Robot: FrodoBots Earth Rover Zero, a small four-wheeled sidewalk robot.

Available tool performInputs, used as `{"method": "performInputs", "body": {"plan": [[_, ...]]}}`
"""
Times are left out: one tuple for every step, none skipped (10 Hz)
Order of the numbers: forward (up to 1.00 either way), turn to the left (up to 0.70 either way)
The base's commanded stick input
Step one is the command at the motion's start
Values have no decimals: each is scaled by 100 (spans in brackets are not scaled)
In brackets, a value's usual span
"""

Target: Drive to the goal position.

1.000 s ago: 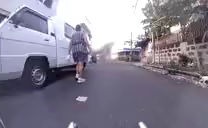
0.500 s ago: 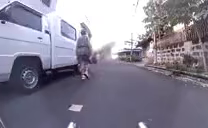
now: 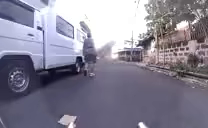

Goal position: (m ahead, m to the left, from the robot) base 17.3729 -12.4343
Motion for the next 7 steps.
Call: {"method": "performInputs", "body": {"plan": [[70,0],[70,0],[70,0],[70,0],[70,0],[70,-11],[70,-21]]}}
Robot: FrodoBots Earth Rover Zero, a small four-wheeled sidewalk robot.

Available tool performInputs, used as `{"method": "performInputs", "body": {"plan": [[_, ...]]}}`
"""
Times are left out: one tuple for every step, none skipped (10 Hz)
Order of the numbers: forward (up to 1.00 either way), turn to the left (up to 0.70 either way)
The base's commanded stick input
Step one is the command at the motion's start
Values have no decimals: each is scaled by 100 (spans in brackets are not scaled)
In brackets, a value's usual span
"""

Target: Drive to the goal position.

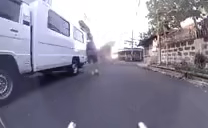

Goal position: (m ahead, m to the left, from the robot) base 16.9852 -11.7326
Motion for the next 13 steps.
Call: {"method": "performInputs", "body": {"plan": [[70,-29],[70,-19],[70,-3],[70,0],[70,0],[70,0],[70,0],[70,0],[70,0],[70,0],[70,0],[70,0],[70,0]]}}
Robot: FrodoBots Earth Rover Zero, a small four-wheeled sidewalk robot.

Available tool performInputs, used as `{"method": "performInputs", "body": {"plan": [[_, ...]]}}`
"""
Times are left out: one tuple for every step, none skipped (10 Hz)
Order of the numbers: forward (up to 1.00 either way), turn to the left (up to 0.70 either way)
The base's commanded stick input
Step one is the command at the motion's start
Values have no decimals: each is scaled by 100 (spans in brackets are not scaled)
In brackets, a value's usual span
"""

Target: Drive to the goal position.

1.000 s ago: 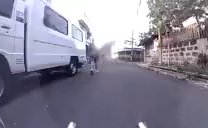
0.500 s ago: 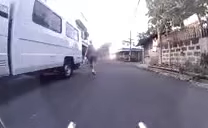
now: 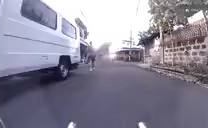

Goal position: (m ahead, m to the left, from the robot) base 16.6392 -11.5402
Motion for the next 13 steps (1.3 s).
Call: {"method": "performInputs", "body": {"plan": [[70,0],[70,0],[70,0],[70,0],[70,0],[70,0],[70,0],[70,0],[70,0],[70,0],[70,0],[70,0],[70,0]]}}
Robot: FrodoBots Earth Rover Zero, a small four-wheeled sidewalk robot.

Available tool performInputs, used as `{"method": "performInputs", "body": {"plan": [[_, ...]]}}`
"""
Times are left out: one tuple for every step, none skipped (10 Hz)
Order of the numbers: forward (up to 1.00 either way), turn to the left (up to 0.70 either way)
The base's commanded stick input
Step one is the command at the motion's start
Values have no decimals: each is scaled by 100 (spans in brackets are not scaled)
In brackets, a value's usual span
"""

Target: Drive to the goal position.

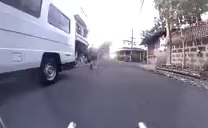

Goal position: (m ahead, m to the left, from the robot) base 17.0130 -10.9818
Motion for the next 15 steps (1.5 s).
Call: {"method": "performInputs", "body": {"plan": [[70,0],[70,0],[70,0],[70,0],[70,0],[70,0],[70,0],[70,0],[70,0],[70,0],[70,0],[70,0],[70,0],[70,0],[70,0]]}}
